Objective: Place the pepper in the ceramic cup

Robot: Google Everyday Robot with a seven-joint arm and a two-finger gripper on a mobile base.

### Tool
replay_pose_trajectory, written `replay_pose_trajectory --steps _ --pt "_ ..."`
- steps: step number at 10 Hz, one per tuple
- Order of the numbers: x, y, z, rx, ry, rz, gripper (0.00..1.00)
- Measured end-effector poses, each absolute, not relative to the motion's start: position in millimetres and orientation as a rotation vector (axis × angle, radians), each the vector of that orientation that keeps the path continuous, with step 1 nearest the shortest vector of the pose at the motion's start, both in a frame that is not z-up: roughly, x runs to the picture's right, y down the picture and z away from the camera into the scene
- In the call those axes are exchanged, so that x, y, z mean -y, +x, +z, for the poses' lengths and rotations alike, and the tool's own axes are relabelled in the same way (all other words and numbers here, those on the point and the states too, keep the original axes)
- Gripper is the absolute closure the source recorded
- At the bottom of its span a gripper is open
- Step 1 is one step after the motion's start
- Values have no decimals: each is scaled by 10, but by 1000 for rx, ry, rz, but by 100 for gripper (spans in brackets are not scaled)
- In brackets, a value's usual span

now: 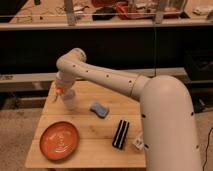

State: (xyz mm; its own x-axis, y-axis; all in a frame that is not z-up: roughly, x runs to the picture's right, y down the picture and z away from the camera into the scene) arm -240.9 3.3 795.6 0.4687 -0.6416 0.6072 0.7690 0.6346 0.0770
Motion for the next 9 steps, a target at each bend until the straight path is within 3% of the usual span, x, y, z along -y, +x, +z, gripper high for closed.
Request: replay_pose_trajectory --steps 2,6,7,9 --pt "-54 -2434 7976 651 -219 -875 75" --pt "-59 -2440 8007 655 -222 -874 88" --pt "-67 -2450 8014 657 -224 -876 83" --pt "-94 -2484 8019 663 -227 -882 64"
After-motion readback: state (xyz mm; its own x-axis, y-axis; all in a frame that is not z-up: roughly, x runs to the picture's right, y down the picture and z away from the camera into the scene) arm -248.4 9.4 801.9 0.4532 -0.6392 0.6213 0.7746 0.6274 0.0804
